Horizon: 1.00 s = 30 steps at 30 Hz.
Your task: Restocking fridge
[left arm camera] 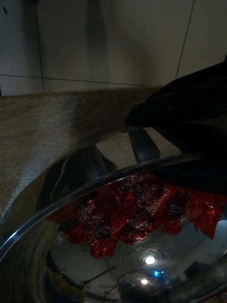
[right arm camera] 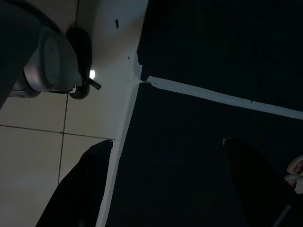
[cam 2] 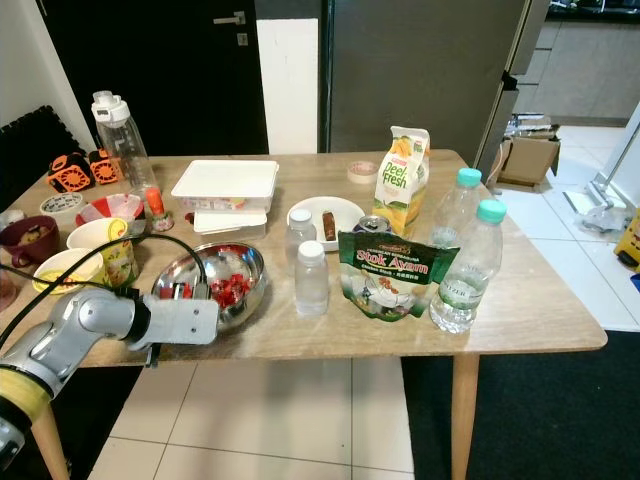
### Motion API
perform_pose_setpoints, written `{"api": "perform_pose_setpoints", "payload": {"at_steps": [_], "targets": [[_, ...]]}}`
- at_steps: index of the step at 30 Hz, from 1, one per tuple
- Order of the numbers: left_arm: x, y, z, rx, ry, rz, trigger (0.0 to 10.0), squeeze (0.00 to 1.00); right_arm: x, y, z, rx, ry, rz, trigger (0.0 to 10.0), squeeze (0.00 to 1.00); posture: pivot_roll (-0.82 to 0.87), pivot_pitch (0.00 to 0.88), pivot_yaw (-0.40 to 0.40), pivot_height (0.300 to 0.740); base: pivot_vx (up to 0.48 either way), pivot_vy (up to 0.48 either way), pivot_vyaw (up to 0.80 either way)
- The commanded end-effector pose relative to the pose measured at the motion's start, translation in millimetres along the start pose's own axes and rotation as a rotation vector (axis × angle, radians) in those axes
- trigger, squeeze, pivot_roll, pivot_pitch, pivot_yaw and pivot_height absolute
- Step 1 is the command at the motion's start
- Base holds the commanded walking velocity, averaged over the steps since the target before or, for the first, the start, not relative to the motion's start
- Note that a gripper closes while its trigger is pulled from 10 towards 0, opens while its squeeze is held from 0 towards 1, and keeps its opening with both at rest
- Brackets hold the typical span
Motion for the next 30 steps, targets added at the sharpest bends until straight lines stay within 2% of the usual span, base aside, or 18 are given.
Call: {"api": "perform_pose_setpoints", "payload": {"at_steps": [1, 9, 10, 11, 14, 16, 17, 18, 22, 24, 26, 28, 30], "targets": [[-9.9, 2.1, -5.0, 0.005, 0.028, 0.009, 10.0, 0.0, 0.1, 1.8, 0.9, 0.014, -0.001, 0.003, 10.0, 0.0, -0.09, 0.0, 0.051, 0.74, 0.0, 0.0, 0.0], [-12.4, 4.6, -3.2, 0.004, 0.03, 0.04, 10.0, 0.0, 0.1, 2.3, 0.7, 0.015, 0.0, 0.004, 10.0, 0.0, -0.1, 0.0, 0.053, 0.74, 0.0, 0.0, 0.0], [-13.0, 5.8, 0.1, 0.003, 0.013, 0.057, 3.5, 0.0, 0.1, 2.7, 0.2, 0.014, 0.001, 0.005, 10.0, 0.0, -0.1, 0.0, 0.053, 0.74, 0.0, 0.0, 0.0], [-12.9, 5.2, 1.5, -0.004, 0.003, 0.058, 0.0, 0.0, 0.1, 2.8, 0.1, 0.013, 0.001, 0.005, 10.0, 0.0, -0.1, 0.0, 0.053, 0.74, 0.0, 0.0, 0.0], [-13.5, -4.2, 7.5, -0.026, -0.035, 0.013, 0.0, 0.0, 0.1, 2.9, 0.3, 0.011, 0.0, 0.005, 10.0, 0.0, -0.09, 0.0, 0.052, 0.74, 0.0, 0.0, 0.0], [-13.4, -6.6, 15.8, -0.039, -0.099, 0.019, 0.0, 0.0, 0.1, 2.9, 0.6, 0.011, -0.001, 0.006, 10.0, 0.0, -0.09, 0.0, 0.052, 0.74, 0.0, 0.0, 0.0], [-13.4, -6.6, 15.8, -0.039, -0.099, 0.019, 0.0, 0.0, 0.1, 2.9, 0.6, 0.011, -0.001, 0.006, 10.0, 0.0, -0.09, 0.0, 0.052, 0.74, 0.0, 0.0, 0.0], [-15.9, -12.5, 21.6, -0.051, -0.145, -0.013, 10.0, 0.0, 0.1, 2.9, 1.0, 0.01, -0.002, 0.006, 10.0, 0.0, -0.09, 0.0, 0.052, 0.74, 0.0, 0.0, 0.0], [-23.5, -21.9, 29.6, -0.087, -0.217, -0.064, 10.0, 0.0, 0.2, 2.4, 2.2, 0.007, -0.004, 0.005, 10.0, 0.0, -0.09, 0.0, 0.05, 0.74, 0.0, 0.0, 0.0], [-27.7, -25.2, 28.7, -0.102, -0.221, -0.079, 10.0, 0.0, 0.2, 2.0, 2.6, 0.006, -0.005, 0.004, 10.0, 0.0, -0.09, 0.0, 0.05, 0.74, 0.0, 0.0, 0.0], [-30.6, -25.9, 26.2, -0.109, -0.213, -0.075, 10.0, 0.0, 0.2, 1.7, 2.8, 0.006, -0.006, 0.003, 10.0, 0.0, -0.09, 0.0, 0.05, 0.74, 0.0, 0.0, 0.0], [-35.6, -25.5, 15.3, -0.112, -0.144, -0.034, 10.0, 0.0, 0.3, 1.1, 4.4, 0.003, -0.007, 0.003, 10.0, 0.0, -0.08, 0.0, 0.05, 0.74, 0.0, 0.0, 0.0], [-36.9, -26.4, 12.2, -0.111, -0.118, -0.027, 10.0, 0.0, 0.4, 0.9, 5.5, 0.002, -0.008, 0.003, 10.0, 0.0, -0.08, 0.0, 0.05, 0.74, 0.0, 0.0, 0.0]]}}
Point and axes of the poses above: a point about 5 cm out from each wrist's last joint towards the gripper, its own x axis pointing out of the wrist towards the gripper, its own z axis along the axis of the wrist's last joint, y = z × x, the point moved 1 cm from there along x, pointing out of the wrist towards the gripper, and after that the axes turned 4 degrees about -x, right-handed, at the moved point
